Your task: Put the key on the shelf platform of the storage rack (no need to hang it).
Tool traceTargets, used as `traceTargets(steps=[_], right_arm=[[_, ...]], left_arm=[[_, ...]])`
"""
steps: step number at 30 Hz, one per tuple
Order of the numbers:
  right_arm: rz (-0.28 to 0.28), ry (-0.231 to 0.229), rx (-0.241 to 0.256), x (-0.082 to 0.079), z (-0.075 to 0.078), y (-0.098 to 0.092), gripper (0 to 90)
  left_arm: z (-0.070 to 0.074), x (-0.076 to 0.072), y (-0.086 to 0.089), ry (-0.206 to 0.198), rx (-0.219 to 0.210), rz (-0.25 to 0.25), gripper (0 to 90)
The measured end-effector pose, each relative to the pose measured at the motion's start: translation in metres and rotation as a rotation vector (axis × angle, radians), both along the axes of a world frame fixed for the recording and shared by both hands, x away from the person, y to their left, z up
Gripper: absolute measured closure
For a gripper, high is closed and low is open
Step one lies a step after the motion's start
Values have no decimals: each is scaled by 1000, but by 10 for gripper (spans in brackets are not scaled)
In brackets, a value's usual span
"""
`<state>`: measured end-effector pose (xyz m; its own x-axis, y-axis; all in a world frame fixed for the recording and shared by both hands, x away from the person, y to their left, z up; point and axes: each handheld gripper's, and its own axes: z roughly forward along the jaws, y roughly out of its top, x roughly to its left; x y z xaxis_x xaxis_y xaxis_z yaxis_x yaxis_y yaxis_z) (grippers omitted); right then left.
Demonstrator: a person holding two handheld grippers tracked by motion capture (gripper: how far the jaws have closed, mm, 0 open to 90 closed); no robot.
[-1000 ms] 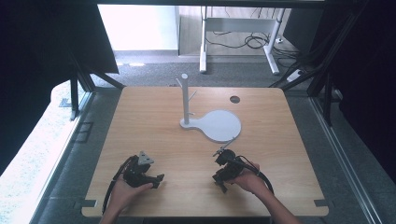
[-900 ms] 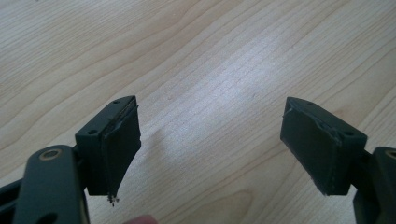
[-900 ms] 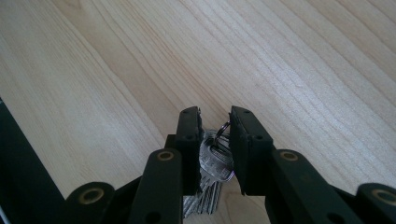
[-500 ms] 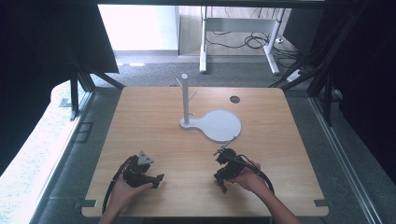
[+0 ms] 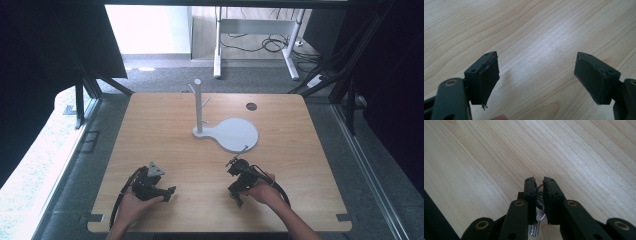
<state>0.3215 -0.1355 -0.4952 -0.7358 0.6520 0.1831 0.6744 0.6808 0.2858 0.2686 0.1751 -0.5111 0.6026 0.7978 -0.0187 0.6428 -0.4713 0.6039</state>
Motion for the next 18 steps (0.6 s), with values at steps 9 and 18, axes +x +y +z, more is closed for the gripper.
traceTargets(steps=[9, 18], right_arm=[[-1, 15, -16, 1, 1, 2, 844], [-7, 12, -29, 4, 1, 6, 841]], left_arm=[[0, 0, 0, -1, 0, 0, 204], [0, 0, 1, -4, -1, 1, 204]])
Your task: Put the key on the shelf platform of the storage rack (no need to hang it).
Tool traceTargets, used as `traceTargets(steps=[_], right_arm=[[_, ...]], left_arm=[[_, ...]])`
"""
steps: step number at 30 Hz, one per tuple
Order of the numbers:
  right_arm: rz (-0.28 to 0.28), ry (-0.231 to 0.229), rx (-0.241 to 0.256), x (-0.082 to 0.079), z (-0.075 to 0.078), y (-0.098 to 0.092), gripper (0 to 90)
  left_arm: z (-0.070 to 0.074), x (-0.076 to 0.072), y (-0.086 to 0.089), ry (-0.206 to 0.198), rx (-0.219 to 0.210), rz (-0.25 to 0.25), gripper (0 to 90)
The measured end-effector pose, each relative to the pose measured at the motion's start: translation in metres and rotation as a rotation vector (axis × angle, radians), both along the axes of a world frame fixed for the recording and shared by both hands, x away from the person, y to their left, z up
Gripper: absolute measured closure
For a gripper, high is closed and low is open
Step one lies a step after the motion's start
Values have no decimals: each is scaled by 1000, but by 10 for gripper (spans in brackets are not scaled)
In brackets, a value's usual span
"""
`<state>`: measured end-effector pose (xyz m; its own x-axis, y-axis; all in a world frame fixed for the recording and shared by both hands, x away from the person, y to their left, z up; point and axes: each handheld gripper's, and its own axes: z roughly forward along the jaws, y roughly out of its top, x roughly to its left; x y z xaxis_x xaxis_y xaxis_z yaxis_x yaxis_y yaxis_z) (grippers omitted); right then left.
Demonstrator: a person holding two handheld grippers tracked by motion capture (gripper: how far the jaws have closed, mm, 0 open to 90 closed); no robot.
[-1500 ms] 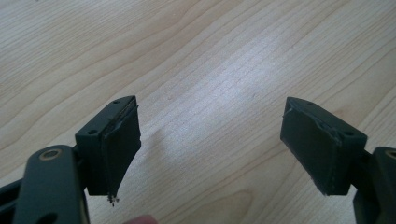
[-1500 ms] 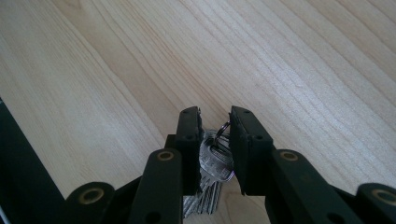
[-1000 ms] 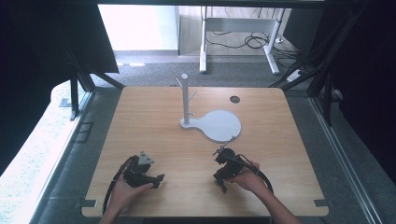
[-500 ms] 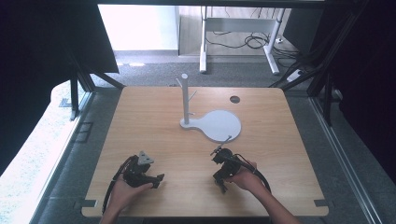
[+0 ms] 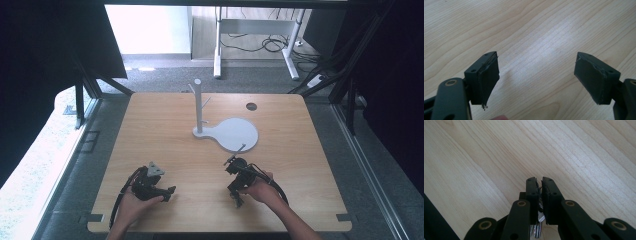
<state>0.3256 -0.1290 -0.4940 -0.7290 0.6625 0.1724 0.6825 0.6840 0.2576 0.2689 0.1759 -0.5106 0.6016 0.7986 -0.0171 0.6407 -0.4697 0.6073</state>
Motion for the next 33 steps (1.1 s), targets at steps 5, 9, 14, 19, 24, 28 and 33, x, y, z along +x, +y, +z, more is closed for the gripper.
traceTargets(steps=[5, 9, 14, 19, 24, 28, 33], right_arm=[[-2, -2, -11, 1, 0, 2, 841], [-6, -5, -13, 2, 1, 2, 839], [-18, -12, -5, 4, 2, -1, 834], [-21, -5, -13, 3, 0, 0, 833], [-24, 7, -23, 2, -2, 0, 835], [-23, 25, -23, 1, -2, -1, 845], [-6, 42, -30, 0, -5, 1, 886]], left_arm=[[0, 0, 0, 0, 0, 0, 204], [0, 0, 0, 0, 0, 0, 204], [0, 0, 0, 2, 0, 1, 204], [0, 0, 0, 1, 1, 0, 204], [0, 0, 0, 1, -2, 2, 204], [0, 0, 0, 1, 1, -1, 204], [1, 0, 2, 1, -3, 4, 204]])
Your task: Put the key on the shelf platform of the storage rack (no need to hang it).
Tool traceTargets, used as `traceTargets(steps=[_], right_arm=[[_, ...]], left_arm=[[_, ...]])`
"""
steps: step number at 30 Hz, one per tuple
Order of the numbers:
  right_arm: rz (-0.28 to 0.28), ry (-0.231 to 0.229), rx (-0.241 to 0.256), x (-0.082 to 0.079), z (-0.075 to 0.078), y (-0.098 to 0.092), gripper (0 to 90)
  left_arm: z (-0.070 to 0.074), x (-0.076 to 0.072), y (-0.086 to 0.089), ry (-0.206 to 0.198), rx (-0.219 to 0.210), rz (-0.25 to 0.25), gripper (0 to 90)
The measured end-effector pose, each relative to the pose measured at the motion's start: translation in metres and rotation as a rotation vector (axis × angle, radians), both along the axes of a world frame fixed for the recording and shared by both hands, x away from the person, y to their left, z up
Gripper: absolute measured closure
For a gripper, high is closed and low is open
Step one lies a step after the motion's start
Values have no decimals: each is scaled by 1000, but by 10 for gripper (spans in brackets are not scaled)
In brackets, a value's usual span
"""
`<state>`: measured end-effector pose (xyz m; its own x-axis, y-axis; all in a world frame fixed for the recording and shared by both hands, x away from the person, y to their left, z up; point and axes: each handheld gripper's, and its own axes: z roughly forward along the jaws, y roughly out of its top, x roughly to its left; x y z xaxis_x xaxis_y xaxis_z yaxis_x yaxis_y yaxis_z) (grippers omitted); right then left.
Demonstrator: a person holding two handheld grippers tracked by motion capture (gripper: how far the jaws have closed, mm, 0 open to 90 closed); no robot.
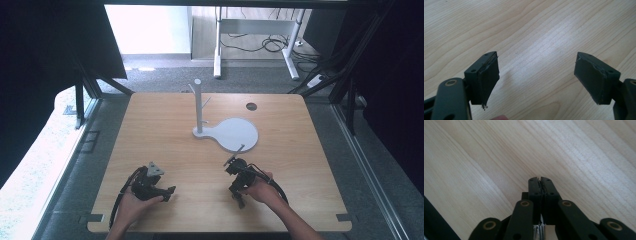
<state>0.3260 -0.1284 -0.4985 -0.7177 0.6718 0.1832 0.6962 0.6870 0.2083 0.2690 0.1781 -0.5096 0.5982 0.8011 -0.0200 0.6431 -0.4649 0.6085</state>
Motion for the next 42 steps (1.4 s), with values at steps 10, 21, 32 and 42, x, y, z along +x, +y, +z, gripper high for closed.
traceTargets(steps=[10, 21, 32, 42], right_arm=[[49, 13, -33, -1, 5, -4, 895], [53, -24, 4, 1, 30, -15, 896], [42, -71, 16, 1, 57, -31, 897], [25, -86, 43, 7, 64, -39, 896]], left_arm=[[1, 0, 3, -4, -8, 13, 204], [1, 0, 2, -4, -7, 16, 204], [0, 0, 1, 1, -4, 10, 205], [-1, 1, 0, 1, -4, 11, 204]])
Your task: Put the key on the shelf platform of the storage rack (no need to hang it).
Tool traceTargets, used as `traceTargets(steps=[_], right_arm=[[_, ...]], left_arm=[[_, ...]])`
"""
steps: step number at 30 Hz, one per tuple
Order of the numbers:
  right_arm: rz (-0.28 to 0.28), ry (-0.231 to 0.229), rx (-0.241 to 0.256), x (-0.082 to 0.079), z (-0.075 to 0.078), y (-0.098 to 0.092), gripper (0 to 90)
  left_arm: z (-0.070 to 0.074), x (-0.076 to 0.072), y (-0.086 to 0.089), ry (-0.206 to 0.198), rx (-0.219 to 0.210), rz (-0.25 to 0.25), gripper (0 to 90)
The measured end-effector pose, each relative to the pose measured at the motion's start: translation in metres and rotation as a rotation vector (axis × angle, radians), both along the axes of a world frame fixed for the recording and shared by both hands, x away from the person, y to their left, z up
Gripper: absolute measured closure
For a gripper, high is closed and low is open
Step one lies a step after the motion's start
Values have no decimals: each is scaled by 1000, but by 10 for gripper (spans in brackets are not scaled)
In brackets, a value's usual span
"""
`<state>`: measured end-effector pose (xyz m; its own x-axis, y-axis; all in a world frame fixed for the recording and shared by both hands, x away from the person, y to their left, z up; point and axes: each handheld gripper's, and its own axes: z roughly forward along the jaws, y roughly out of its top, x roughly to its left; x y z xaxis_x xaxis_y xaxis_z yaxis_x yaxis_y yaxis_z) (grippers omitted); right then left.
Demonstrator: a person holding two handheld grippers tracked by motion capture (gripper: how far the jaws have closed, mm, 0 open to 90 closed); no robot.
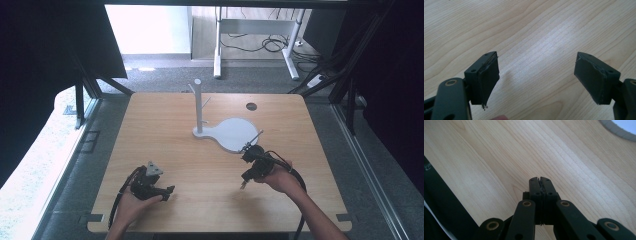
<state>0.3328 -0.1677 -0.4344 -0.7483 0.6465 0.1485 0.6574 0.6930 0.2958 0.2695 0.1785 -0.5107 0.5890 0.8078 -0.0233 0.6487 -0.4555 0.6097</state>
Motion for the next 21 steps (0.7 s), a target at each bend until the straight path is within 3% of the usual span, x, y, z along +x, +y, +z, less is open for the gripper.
traceTargets(steps=[21], right_arm=[[-14, -50, 11, 19, 21, -6, 896]], left_arm=[[1, 0, 1, -8, 1, 3, 204]])
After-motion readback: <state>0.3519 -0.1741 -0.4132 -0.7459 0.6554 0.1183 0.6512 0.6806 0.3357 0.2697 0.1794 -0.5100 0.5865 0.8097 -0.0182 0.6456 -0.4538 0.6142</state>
